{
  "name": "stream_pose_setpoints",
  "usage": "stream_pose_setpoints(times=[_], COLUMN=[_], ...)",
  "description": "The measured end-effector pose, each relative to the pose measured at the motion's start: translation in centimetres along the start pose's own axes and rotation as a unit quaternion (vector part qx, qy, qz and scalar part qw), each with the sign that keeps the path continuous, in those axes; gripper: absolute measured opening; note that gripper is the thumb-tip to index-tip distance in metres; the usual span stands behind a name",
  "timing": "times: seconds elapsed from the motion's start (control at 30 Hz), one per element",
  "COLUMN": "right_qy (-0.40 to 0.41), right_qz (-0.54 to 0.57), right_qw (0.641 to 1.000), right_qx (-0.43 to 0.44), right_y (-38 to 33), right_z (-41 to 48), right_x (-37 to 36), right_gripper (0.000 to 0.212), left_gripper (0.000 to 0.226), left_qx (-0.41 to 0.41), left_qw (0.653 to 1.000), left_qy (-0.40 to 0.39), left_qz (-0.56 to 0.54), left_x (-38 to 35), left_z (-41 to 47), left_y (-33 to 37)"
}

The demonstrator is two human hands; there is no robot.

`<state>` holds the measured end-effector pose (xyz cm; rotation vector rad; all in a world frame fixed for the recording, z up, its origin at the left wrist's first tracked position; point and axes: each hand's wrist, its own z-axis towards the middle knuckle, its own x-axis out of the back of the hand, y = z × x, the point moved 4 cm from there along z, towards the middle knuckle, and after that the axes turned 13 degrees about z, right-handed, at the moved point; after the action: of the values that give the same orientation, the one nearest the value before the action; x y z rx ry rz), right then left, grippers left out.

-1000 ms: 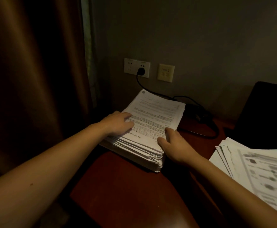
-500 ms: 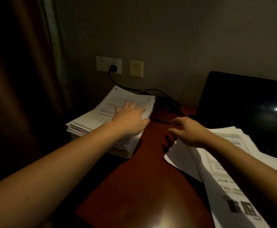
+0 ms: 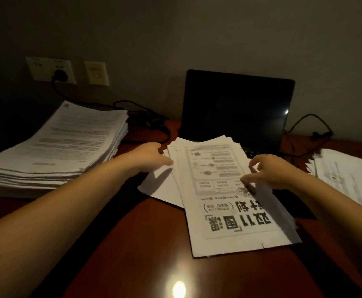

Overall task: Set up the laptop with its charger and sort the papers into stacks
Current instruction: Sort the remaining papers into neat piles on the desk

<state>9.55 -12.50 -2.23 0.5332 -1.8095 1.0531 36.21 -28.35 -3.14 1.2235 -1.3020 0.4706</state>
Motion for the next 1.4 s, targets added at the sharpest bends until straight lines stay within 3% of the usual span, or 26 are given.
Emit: stream_pose_setpoints(times=[0.13,0.27,0.5,0.6,0.73,0.83,1.0,1.13,1.23,1.33,1.4], right_qy=[0.003,-0.016,-0.054,-0.028,-0.028,-0.020,0.074,0.110,0.038,-0.025,-0.016], right_qz=[0.004,0.057,0.104,0.065,0.091,0.164,0.254,0.396,0.485,0.475,0.451], right_qw=[1.000,0.998,0.989,0.991,0.987,0.977,0.961,0.909,0.873,0.877,0.888], right_qx=[-0.015,0.013,0.093,0.113,0.132,0.132,0.082,0.067,0.046,0.064,0.084], right_y=[0.9,0.6,-0.3,-0.5,-0.8,-0.7,1.3,2.3,1.9,0.6,0.0], right_z=[-0.1,0.2,-0.1,0.1,0.2,0.4,0.8,0.8,0.5,-0.5,-0.8], right_x=[0.1,-0.6,-1.5,-1.8,-2.5,-2.3,-0.1,1.8,2.0,2.0,2.4], right_gripper=[0.084,0.081,0.072,0.076,0.075,0.086,0.102,0.089,0.077,0.041,0.028], left_gripper=[0.089,0.048,0.012,0.015,0.024,0.027,0.025,0.024,0.023,0.025,0.041], left_qx=[0.057,0.083,0.048,0.026,-0.019,-0.041,-0.087,-0.064,-0.040,-0.043,-0.041], left_qw=[0.993,0.981,0.973,0.961,0.967,0.973,0.953,0.911,0.849,0.834,0.849], left_qy=[0.001,-0.011,0.010,0.015,-0.070,-0.052,-0.020,0.018,0.021,0.021,0.046], left_qz=[-0.100,-0.174,-0.227,-0.274,-0.243,-0.219,-0.289,-0.408,-0.526,-0.550,-0.525], left_x=[-0.6,-1.2,-1.1,-0.7,-1.3,-1.5,-0.4,-0.4,-0.5,-0.7,-0.7], left_z=[1.0,1.5,1.5,1.4,1.3,1.2,0.2,-0.1,0.3,0.5,0.6], left_y=[0.1,0.2,0.9,0.9,2.1,2.5,1.3,0.0,-0.7,-0.8,-1.0])
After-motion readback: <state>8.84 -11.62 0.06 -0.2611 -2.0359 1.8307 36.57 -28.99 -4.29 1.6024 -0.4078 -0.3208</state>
